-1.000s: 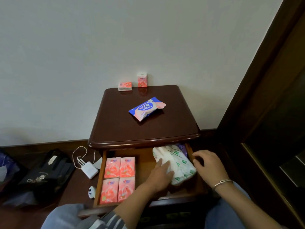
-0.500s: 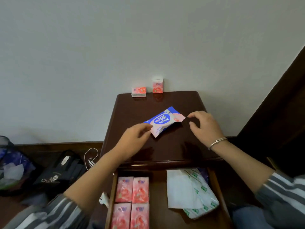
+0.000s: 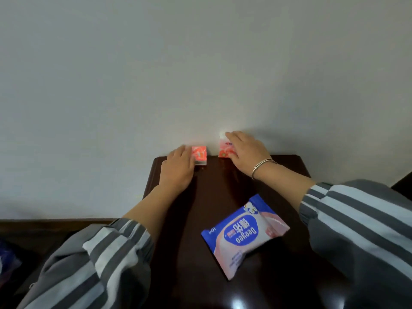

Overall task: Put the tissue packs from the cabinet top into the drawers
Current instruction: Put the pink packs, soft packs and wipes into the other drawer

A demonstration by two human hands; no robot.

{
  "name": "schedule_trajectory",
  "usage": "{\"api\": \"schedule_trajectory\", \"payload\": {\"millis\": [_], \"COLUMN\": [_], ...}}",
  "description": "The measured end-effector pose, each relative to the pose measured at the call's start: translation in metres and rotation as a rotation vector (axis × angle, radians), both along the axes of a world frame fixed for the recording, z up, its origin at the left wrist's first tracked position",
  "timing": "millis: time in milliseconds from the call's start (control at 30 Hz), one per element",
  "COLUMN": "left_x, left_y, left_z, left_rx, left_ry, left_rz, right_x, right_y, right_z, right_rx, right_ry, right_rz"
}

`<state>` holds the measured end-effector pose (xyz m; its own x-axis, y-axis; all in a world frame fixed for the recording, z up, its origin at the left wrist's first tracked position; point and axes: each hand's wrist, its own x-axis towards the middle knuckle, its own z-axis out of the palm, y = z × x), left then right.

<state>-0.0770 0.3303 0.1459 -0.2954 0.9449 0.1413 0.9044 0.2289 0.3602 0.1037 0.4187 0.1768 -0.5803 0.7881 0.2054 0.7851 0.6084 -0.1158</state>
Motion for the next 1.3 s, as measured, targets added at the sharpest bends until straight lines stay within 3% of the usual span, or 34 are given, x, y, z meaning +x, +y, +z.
{"api": "schedule_trajectory", "payload": {"millis": [167,267,333,400,500,533,600,667,800,867,967,1200,1300], "left_x": [-0.005,-0.007,-0.006,0.002,0.021,0.030,0.048,0.069,0.105,0.117,0.133,0.128,0.106], "left_y": [0.022,0.026,0.016,-0.004,-0.042,-0.056,-0.085,-0.117,-0.180,-0.208,-0.245,-0.296,-0.310], "left_z": [-0.009,0.002,0.010,0.015,0.022,0.025,0.036,0.049,0.067,0.071,0.073,0.062,0.049], "left_rx": [-0.025,-0.121,-0.159,-0.126,-0.065,-0.056,-0.076,-0.068,-0.025,-0.030,-0.104,-0.043,-0.036], "left_ry": [0.094,-0.041,-0.229,-0.462,-0.896,-1.058,-1.248,-1.368,-1.599,-1.630,-1.546,-1.435,-1.456], "left_rz": [0.084,0.178,0.233,0.269,0.367,0.362,0.326,0.293,0.210,0.156,0.106,0.113,0.114], "right_x": [-0.013,-0.010,-0.002,0.011,0.027,0.032,0.041,0.049,0.062,0.066,0.070,0.083,0.098], "right_y": [0.015,0.010,-0.001,-0.020,-0.068,-0.087,-0.127,-0.168,-0.237,-0.266,-0.307,-0.351,-0.315], "right_z": [-0.016,-0.013,-0.008,0.001,0.025,0.032,0.043,0.050,0.057,0.056,0.050,0.031,0.029], "right_rx": [0.141,0.130,0.072,-0.144,-0.739,-0.908,-1.090,-1.117,-1.019,-0.957,-0.852,-0.775,-0.504], "right_ry": [0.040,0.029,0.102,0.332,1.007,1.144,1.247,1.286,1.249,1.178,1.036,0.656,0.549], "right_rz": [-0.058,-0.085,-0.141,-0.284,-0.484,-0.501,-0.484,-0.473,-0.505,-0.506,-0.461,-0.284,-0.276]}}
